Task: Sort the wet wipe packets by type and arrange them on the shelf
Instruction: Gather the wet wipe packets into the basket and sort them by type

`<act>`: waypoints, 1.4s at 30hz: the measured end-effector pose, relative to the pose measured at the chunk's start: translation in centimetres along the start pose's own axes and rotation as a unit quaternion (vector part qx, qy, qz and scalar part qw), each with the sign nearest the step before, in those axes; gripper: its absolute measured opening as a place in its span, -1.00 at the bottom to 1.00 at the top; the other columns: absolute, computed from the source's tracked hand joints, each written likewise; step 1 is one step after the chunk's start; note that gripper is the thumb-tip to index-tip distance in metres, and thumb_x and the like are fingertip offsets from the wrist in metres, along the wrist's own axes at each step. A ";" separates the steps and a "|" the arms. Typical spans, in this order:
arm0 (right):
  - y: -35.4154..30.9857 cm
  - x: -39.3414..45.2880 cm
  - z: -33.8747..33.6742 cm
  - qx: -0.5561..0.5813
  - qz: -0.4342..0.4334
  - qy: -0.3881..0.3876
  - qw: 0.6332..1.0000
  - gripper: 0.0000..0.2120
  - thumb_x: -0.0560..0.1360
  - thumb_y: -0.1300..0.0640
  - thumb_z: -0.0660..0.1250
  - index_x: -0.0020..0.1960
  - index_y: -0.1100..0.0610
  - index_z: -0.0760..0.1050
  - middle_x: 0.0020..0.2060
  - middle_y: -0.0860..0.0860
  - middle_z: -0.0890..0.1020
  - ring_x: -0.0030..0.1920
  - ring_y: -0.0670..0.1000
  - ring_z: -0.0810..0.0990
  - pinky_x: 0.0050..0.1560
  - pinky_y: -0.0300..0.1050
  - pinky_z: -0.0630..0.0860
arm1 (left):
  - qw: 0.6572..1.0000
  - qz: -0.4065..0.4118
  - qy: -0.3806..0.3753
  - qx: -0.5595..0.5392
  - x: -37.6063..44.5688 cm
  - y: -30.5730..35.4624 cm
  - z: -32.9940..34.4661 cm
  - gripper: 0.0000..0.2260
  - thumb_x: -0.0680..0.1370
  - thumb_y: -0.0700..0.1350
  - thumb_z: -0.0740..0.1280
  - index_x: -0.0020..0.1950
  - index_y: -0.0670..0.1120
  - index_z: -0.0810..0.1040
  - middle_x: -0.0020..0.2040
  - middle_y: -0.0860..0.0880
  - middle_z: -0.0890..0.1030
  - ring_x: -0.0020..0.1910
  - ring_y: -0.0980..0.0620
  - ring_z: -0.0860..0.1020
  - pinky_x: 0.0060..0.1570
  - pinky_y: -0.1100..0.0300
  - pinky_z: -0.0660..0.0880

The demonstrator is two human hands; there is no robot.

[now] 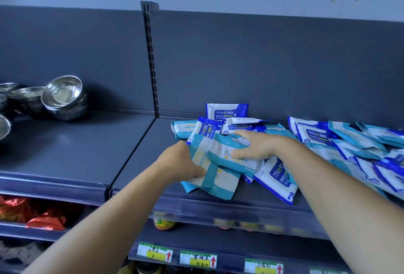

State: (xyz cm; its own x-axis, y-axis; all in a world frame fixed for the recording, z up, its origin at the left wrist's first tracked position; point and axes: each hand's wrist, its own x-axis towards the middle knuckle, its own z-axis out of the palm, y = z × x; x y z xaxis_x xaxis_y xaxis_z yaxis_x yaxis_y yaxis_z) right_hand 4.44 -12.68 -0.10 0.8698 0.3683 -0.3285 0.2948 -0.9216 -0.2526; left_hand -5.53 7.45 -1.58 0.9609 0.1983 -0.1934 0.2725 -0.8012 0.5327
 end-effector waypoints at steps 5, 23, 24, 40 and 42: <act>-0.8 0.5 0.2 0.011 0.004 0.019 1.000 -0.05 0.33 -0.22 0.42 0.55 -0.14 -0.04 0.49 -0.06 0.20 0.44 0.04 0.28 0.37 0.03 0.33 | 0.998 -0.024 0.012 -0.052 0.1 -0.7 0.1 -0.65 0.39 -0.01 0.50 0.04 -0.11 0.46 -0.02 -0.02 0.56 -0.06 0.02 0.54 -0.15 0.18 0.49; -4.5 3.1 0.9 -0.008 -0.022 0.027 0.999 -0.09 0.20 -0.28 0.50 0.45 -0.10 0.24 0.39 -0.06 0.36 0.34 0.02 0.37 0.32 0.02 0.34 | 0.978 -0.064 0.127 -0.153 0.8 -5.9 -1.7 -0.88 0.54 -0.12 0.27 0.03 -0.15 0.47 -0.07 -0.06 0.59 -0.08 -0.06 0.58 -0.09 0.07 0.54; -4.7 2.9 0.9 0.040 -0.028 0.039 0.998 -0.27 0.24 -0.18 0.53 0.34 -0.05 0.38 0.29 -0.05 0.48 0.22 0.00 0.48 0.22 -0.03 0.43 | 0.974 -0.067 0.131 -0.174 0.8 -6.2 -1.7 -0.88 0.53 -0.13 0.29 0.01 -0.15 0.48 -0.09 -0.06 0.60 -0.10 -0.05 0.59 -0.09 0.07 0.56; -3.8 -4.4 1.5 0.265 -0.020 0.380 0.886 -0.75 0.35 0.06 0.47 -0.01 -0.01 0.51 -0.15 -0.06 0.66 -0.12 0.07 0.62 -0.06 0.04 0.55 | 0.901 0.081 0.193 -0.380 -1.5 -1.8 -2.8 -0.82 0.50 -0.17 0.38 0.07 -0.01 0.48 -0.04 0.03 0.63 -0.11 0.04 0.62 -0.18 0.11 0.59; -2.9 -6.2 1.7 0.273 0.004 0.411 0.870 -0.74 0.36 0.05 0.47 0.01 -0.02 0.50 -0.14 -0.07 0.65 -0.11 0.07 0.61 -0.05 0.05 0.55 | 0.897 0.098 0.168 -0.398 -2.2 -0.4 -2.1 -0.81 0.50 -0.18 0.39 0.07 -0.01 0.48 -0.03 0.01 0.63 -0.10 0.03 0.63 -0.12 0.07 0.61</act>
State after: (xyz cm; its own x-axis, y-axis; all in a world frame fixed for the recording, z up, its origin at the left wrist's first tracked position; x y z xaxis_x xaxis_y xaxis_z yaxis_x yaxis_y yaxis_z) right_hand -2.47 -12.08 1.16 0.9262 -0.0567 0.3727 0.2510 -0.6449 -0.7218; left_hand -7.60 8.53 0.37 0.9186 0.3632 0.1556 -0.0822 -0.2095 0.9744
